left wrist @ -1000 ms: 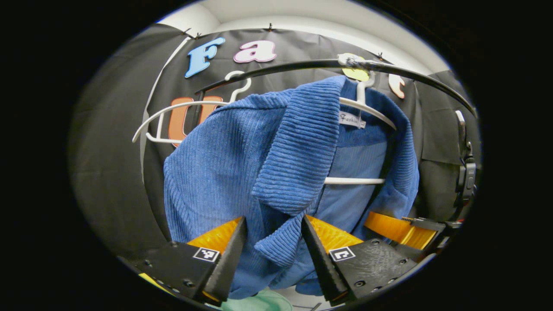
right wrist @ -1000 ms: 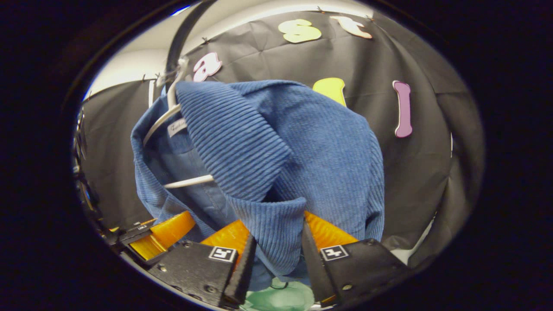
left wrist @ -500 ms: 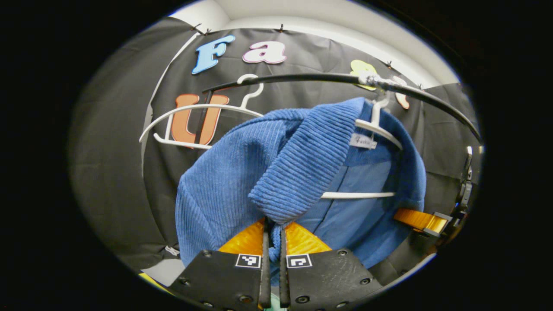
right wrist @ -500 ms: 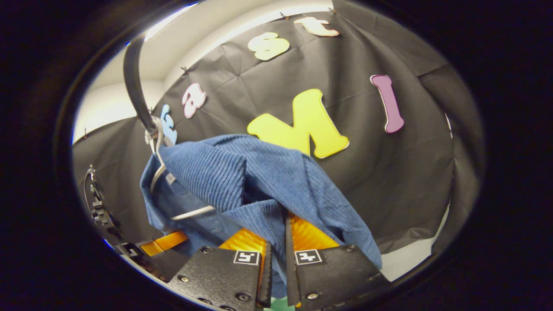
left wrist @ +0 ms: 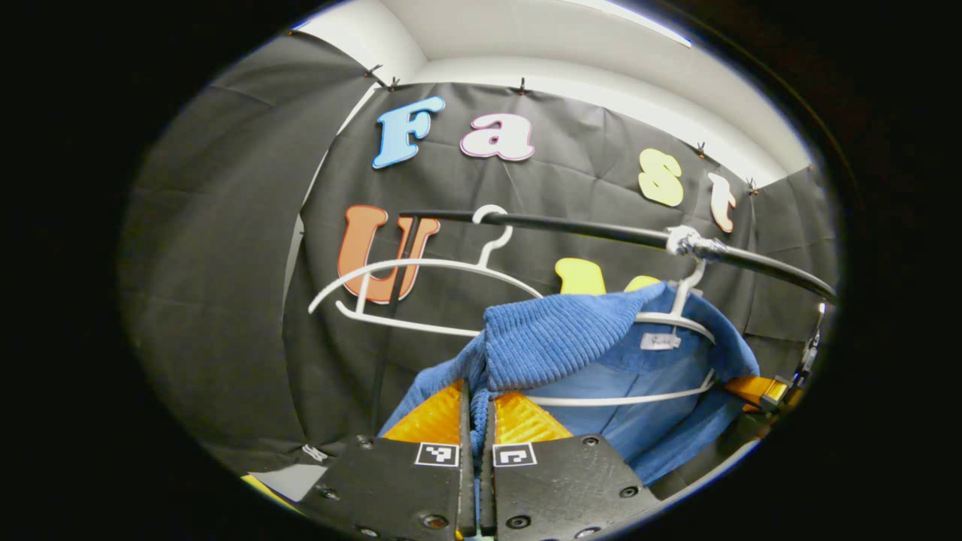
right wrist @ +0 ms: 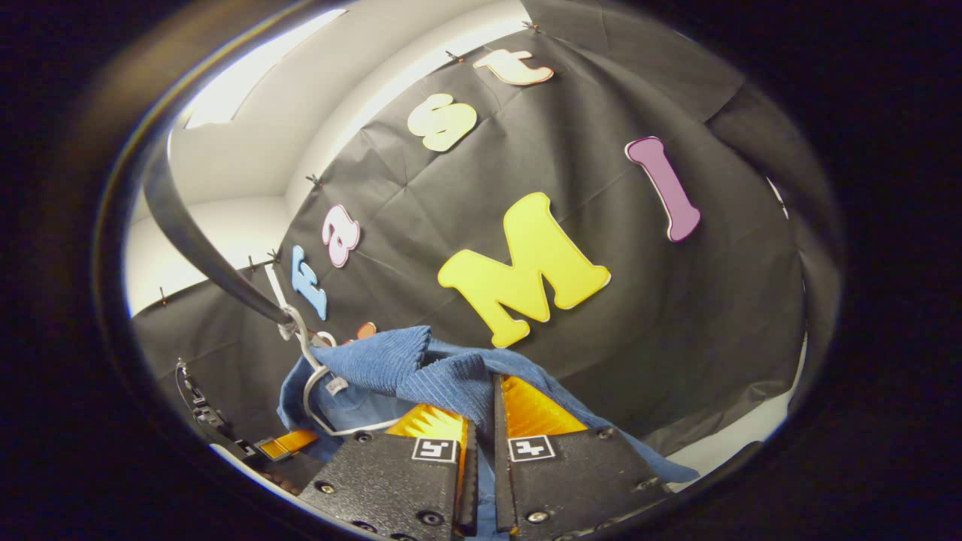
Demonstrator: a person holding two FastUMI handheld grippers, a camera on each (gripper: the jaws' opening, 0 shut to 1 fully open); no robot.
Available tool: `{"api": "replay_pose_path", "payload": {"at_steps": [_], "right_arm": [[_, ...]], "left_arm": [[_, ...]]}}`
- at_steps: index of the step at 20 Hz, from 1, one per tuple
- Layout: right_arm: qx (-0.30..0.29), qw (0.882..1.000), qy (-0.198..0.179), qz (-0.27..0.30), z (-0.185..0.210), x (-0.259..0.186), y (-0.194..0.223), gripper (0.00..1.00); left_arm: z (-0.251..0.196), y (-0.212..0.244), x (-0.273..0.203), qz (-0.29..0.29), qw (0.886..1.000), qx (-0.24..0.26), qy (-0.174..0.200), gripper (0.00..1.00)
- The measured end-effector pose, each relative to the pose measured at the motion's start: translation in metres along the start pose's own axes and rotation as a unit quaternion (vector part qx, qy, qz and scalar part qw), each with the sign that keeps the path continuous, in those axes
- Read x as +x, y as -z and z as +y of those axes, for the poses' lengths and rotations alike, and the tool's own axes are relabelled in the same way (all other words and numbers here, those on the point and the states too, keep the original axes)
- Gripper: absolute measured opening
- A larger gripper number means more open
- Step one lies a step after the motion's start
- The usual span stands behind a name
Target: Grasp the clothes on the hanger with both hands and then place them into the laundry hamper below.
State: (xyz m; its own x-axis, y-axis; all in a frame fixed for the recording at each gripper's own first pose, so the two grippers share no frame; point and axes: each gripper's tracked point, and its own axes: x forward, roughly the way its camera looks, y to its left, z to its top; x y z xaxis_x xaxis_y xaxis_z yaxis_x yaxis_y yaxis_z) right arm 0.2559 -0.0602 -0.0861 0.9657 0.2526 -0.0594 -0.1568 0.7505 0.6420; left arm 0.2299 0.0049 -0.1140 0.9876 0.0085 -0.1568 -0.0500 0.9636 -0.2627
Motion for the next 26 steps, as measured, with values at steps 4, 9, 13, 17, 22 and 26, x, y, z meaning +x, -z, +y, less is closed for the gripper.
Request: {"api": "replay_pose_path", "payload": {"at_steps": [4,9,13,17,22,26], "right_arm": [[-0.001,1.0,-0.007,-0.014,0.002,0.003,-0.024,0.1],[-0.055,0.998,-0.017,-0.028,0.007,0.01,-0.051,0.08],[-0.048,0.998,-0.029,-0.018,0.007,0.025,-0.059,0.08],[-0.061,0.997,-0.036,-0.001,0.0,0.048,-0.067,0.09],[-0.064,0.996,-0.038,0.043,-0.015,0.079,-0.05,0.09],[-0.035,0.996,-0.046,0.069,-0.027,0.093,-0.029,0.08]], "left_arm": [[0.013,-0.034,0.002,-0.027,0.999,0.02,-0.016,0.08],[0.017,-0.06,0.011,-0.037,0.997,0.06,-0.014,0.08],[0.018,-0.07,0.022,-0.026,0.996,0.085,0.011,0.03],[0.021,-0.072,0.03,0.006,0.991,0.124,0.053,0.07],[0.029,-0.058,0.04,0.054,0.989,0.107,0.091,0.02],[0.037,-0.049,0.05,0.074,0.989,0.071,0.108,0.02]]}}
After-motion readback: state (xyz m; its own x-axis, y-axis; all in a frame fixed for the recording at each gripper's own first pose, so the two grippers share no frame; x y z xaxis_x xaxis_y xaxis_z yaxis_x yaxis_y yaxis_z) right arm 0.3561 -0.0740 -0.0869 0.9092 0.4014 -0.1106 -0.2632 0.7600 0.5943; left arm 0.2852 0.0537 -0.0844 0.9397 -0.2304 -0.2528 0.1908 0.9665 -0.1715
